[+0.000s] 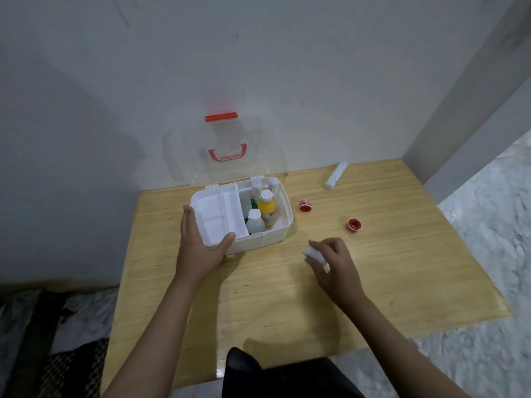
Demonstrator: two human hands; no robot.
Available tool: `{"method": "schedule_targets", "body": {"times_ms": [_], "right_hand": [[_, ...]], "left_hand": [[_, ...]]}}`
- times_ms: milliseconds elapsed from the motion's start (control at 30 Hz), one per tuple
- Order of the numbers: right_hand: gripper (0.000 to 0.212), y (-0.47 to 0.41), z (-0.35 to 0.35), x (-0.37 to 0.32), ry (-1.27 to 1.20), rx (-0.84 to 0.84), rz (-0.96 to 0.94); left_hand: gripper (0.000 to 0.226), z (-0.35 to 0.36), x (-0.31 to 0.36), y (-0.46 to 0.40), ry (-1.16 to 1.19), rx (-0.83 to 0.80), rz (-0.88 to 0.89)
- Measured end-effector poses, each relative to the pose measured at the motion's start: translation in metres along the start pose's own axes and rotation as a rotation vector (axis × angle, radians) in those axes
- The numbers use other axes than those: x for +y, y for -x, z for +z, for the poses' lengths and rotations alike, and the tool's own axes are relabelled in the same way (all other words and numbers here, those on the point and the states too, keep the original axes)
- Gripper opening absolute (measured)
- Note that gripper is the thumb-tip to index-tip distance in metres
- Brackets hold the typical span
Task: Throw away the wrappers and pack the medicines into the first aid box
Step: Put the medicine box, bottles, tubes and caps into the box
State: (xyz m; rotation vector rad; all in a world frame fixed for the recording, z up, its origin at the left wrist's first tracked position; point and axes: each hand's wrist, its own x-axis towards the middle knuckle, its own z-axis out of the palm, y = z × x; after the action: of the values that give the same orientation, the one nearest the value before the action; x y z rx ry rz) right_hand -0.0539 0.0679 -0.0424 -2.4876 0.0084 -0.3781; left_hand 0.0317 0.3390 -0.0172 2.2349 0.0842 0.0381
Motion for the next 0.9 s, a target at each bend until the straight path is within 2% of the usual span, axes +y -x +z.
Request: {"method": "schedule_targets", "body": {"times_ms": [100, 233, 300, 367, 533, 600, 667, 733, 833, 900], "right_hand": [[0.032, -0.023, 0.001, -0.052, -0.147, 0.148, -0.147], [0.024, -0.062, 0.006, -0.118, -0.178, 0.164, -0.304], [0.023, -0.082, 0.014, -0.140, -0.125, 0.068, -0.336], [0.021, -0.101, 0.022, -0.156, -0.035, -0.112, -0.344], [0.027, -0.132, 0.046, -0.177, 0.229, -0.450, -0.358], [0.027, -0.139, 0.055, -0.181, 0.319, -0.562, -0.368], [0.028, -0.141, 0.059, -0.181, 0.341, -0.605, -0.354], [0.031, -0.140, 0.056, -0.174, 0.243, -0.515, -0.321], [0.025, -0.129, 0.039, -0.150, -0.031, -0.178, -0.265], [0.016, -0.123, 0.023, -0.121, -0.104, 0.012, -0.236]], "left_hand": [[0.110, -0.006, -0.005, -0.004, 0.036, -0.107, -0.021], [0.113, -0.017, -0.008, -0.009, 0.134, -0.220, -0.017], [0.112, -0.021, -0.007, -0.008, 0.186, -0.251, -0.021], [0.110, -0.021, -0.007, -0.008, 0.225, -0.264, -0.023], [0.102, -0.022, -0.009, -0.006, 0.281, -0.216, -0.035], [0.098, -0.022, -0.008, -0.006, 0.317, -0.209, -0.033], [0.096, -0.021, -0.008, -0.005, 0.345, -0.210, -0.036], [0.096, -0.023, -0.006, -0.005, 0.348, -0.219, -0.046], [0.101, -0.024, -0.005, -0.003, 0.345, -0.245, -0.069], [0.102, -0.023, -0.005, -0.001, 0.351, -0.252, -0.075]]}}
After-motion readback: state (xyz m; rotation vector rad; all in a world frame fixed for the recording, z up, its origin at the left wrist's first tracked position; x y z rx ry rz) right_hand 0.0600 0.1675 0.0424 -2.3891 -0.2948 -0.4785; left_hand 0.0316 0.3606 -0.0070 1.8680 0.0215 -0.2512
